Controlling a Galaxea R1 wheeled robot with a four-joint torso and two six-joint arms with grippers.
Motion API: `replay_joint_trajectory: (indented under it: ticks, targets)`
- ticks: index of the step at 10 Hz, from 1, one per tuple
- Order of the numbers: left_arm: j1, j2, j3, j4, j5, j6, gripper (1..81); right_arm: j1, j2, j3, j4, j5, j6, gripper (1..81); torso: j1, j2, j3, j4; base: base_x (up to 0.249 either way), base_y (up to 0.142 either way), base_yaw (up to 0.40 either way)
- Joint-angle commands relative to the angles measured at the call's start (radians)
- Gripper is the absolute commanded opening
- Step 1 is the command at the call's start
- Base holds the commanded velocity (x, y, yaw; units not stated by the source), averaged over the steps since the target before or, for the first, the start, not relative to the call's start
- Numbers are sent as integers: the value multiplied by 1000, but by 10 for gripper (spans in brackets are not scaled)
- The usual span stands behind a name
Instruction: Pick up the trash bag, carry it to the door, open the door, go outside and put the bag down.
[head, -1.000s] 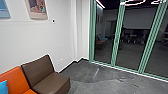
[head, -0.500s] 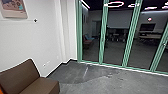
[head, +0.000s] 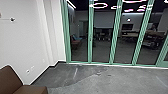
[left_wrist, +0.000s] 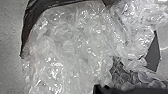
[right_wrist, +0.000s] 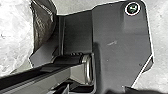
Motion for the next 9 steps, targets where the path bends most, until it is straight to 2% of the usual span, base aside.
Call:
replay_joint_trajectory:
  ticks: [1, 9]
  targets:
    - [-72, 2, -2, 4, 63, 4, 10, 55, -4, -1, -6, -58, -1, 811, 0, 0, 0, 0, 0, 0, -375]
    - [-69, 2, -2, 6, 63, 4, 10, 53, -4, -4, -8, -58, -1, 811, 0, 0, 0, 0, 0, 0, -375]
